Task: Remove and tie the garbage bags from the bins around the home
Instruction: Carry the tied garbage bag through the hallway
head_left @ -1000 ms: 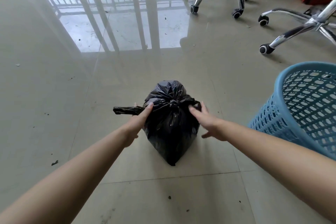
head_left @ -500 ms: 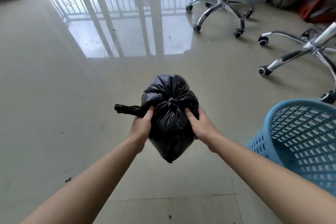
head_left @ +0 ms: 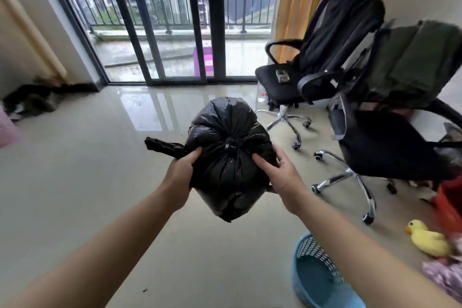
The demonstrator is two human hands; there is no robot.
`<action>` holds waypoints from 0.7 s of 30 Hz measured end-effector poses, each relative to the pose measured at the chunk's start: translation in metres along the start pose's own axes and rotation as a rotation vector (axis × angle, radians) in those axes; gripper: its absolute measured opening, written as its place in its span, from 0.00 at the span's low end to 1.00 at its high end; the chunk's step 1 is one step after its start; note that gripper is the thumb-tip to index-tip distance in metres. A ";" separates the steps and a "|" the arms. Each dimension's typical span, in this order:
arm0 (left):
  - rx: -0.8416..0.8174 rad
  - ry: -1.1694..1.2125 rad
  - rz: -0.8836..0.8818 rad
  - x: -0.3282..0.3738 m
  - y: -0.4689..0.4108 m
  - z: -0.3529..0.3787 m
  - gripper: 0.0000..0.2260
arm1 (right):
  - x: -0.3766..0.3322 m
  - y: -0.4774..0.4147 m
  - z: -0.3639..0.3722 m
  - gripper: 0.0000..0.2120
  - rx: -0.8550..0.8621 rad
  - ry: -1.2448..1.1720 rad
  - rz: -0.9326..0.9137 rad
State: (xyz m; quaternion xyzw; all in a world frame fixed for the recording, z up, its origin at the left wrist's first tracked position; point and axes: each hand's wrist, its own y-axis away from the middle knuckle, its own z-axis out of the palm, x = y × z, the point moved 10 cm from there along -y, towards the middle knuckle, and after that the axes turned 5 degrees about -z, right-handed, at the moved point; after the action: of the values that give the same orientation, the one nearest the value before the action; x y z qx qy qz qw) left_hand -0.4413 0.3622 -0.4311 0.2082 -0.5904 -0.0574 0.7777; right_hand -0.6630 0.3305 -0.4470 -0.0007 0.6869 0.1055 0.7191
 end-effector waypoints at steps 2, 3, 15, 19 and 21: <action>0.003 0.000 0.006 0.070 0.045 0.014 0.12 | -0.084 0.027 0.006 0.20 0.000 0.037 -0.061; -0.002 0.002 0.015 0.104 0.069 0.022 0.13 | -0.126 0.040 0.009 0.19 -0.006 0.054 -0.096; -0.254 0.076 0.095 0.267 0.206 0.096 0.16 | -0.334 0.177 -0.011 0.29 0.193 -0.014 -0.259; -0.507 0.030 0.018 0.242 0.238 0.171 0.16 | -0.347 0.267 -0.073 0.25 0.515 0.091 -0.367; -0.619 0.007 -0.022 0.218 0.272 0.218 0.11 | -0.353 0.332 -0.107 0.22 0.661 0.174 -0.397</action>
State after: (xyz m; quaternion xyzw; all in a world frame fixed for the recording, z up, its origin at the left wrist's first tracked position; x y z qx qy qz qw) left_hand -0.6245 0.4800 -0.0821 -0.0319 -0.5399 -0.2423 0.8055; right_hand -0.8318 0.5862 -0.0562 0.0892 0.7288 -0.2630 0.6259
